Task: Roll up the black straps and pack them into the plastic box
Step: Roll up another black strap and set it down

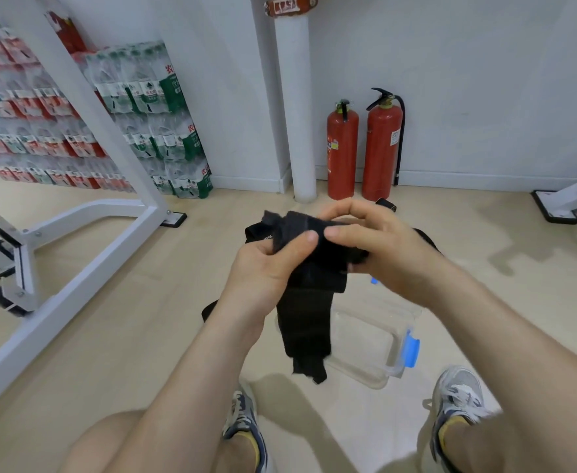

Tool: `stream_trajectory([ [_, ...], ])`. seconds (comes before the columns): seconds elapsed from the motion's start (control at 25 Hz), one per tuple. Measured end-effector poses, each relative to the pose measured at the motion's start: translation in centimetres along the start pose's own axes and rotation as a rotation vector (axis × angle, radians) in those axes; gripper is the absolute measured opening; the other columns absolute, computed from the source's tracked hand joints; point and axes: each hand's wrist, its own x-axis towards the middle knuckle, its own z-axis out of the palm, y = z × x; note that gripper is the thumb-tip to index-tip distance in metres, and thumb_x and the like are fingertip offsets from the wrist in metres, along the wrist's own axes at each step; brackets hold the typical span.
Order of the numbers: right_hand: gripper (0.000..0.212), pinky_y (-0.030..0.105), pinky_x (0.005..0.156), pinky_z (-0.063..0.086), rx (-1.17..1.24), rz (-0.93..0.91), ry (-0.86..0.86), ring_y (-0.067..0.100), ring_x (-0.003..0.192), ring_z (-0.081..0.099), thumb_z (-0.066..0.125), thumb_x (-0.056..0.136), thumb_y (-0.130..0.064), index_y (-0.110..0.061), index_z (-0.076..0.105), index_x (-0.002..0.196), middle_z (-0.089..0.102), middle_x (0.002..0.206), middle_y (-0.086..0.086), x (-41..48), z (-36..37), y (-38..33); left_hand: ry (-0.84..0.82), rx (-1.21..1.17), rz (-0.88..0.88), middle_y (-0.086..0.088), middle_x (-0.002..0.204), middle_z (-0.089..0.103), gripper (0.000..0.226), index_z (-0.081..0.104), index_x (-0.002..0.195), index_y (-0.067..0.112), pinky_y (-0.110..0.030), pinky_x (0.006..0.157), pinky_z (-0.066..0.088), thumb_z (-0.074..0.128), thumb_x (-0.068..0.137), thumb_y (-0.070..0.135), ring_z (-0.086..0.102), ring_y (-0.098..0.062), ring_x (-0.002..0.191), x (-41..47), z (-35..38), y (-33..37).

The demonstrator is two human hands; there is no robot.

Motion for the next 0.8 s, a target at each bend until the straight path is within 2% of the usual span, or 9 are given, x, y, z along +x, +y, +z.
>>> stream_trajectory([
  [0.08, 0.023, 0.036, 0.072, 0.050, -0.062, 0.039, -0.115, 0.018, 0.078, 0.068, 0.074, 0.076, -0.022, -0.016, 0.060, 0.094, 0.072, 0.088, 0.002, -0.2, -1.4, -0.6, -0.078, 0.127, 0.059, -0.007, 0.086, 0.078, 0.015, 0.079, 0.080, 0.021, -0.041, 0.079, 0.057, 0.079, 0.076, 0.035, 0.075, -0.022, 0.085, -0.4, -0.2, 0.1],
  [0.2, 0.063, 0.032, 0.080, 0.055, -0.212, 0.137, -0.247, 0.022, 0.093, 0.072, 0.084, 0.071, -0.012, -0.020, 0.056, 0.127, 0.076, 0.105, 0.005, -0.5, -2.7, -1.7, -0.178, 0.242, 0.096, 0.001, 0.083, 0.078, 0.005, 0.077, 0.084, 0.024, -0.026, 0.069, 0.056, 0.079, 0.079, 0.024, 0.074, -0.013, 0.078, -0.9, -0.4, 0.4],
  [0.24, 0.072, 0.029, 0.079, 0.056, -0.298, 0.149, -0.276, 0.019, 0.093, 0.073, 0.083, 0.069, -0.011, -0.021, 0.054, 0.134, 0.076, 0.106, 0.003, -0.7, -2.8, -1.9, -0.208, 0.285, 0.105, 0.002, 0.085, 0.078, 0.013, 0.077, 0.087, 0.024, -0.027, 0.074, 0.057, 0.082, 0.077, 0.019, 0.074, -0.013, 0.082, -0.9, -0.5, 0.4],
  [0.32, 0.062, 0.023, 0.067, 0.055, -0.422, 0.096, -0.289, 0.012, 0.083, 0.073, 0.083, 0.070, -0.006, -0.018, 0.063, 0.127, 0.076, 0.098, 0.000, -1.1, -2.5, -2.2, -0.255, 0.392, 0.145, 0.007, 0.096, 0.077, 0.031, 0.077, 0.091, 0.026, -0.034, 0.092, 0.054, 0.086, 0.071, 0.005, 0.072, -0.011, 0.097, -0.6, -1.0, 0.1],
  [0.4, 0.047, 0.025, 0.064, 0.055, -0.364, 0.023, -0.205, 0.015, 0.079, 0.072, 0.084, 0.069, -0.004, -0.014, 0.072, 0.114, 0.076, 0.093, 0.004, -1.3, -2.6, -2.0, -0.276, 0.486, 0.189, 0.012, 0.109, 0.071, 0.035, 0.078, 0.092, 0.026, -0.032, 0.100, 0.049, 0.087, 0.068, 0.003, 0.064, -0.008, 0.111, 0.1, -1.4, -0.8],
  [0.48, 0.048, 0.036, 0.074, 0.059, -0.234, -0.025, -0.104, 0.026, 0.088, 0.073, 0.086, 0.065, -0.008, -0.011, 0.073, 0.111, 0.075, 0.099, 0.013, -1.2, -3.3, -1.7, -0.212, 0.605, 0.234, 0.015, 0.110, 0.059, 0.028, 0.079, 0.092, 0.024, -0.029, 0.094, 0.049, 0.089, 0.068, 0.013, 0.055, -0.009, 0.115, 0.2, -1.0, -1.6],
  [0.6, 0.047, 0.033, 0.067, 0.058, -0.112, -0.033, -0.055, 0.026, 0.085, 0.073, 0.084, 0.064, -0.005, -0.010, 0.071, 0.109, 0.075, 0.097, 0.011, -1.3, -3.3, -1.8, 0.133, 0.939, 0.684, 0.012, 0.093, 0.050, 0.014, 0.076, 0.072, 0.016, -0.034, 0.082, 0.040, 0.082, 0.071, 0.029, 0.039, -0.012, 0.094, 0.4, -0.1, -2.5],
  [0.68, 0.045, 0.027, 0.060, 0.055, -0.253, -0.048, 0.080, 0.020, 0.080, 0.071, 0.088, 0.065, -0.003, -0.018, 0.070, 0.103, 0.075, 0.092, 0.002, -1.3, -2.6, -1.6, 0.179, 1.048, 0.894, 0.005, 0.091, 0.057, 0.022, 0.070, 0.066, 0.009, -0.039, 0.077, 0.043, 0.075, 0.073, 0.029, 0.040, -0.015, 0.091, 0.3, 0.4, -2.8],
  [0.8, 0.042, 0.029, 0.062, 0.055, -0.471, -0.107, 0.294, 0.017, 0.083, 0.068, 0.087, 0.070, -0.012, -0.027, 0.063, 0.102, 0.069, 0.100, -0.003, -0.9, -1.9, -1.0, 0.124, 1.118, 0.882, 0.000, 0.079, 0.064, 0.025, 0.061, 0.069, 0.012, -0.031, 0.077, 0.042, 0.064, 0.083, 0.032, 0.051, -0.016, 0.086, -0.2, 0.7, -2.4],
])
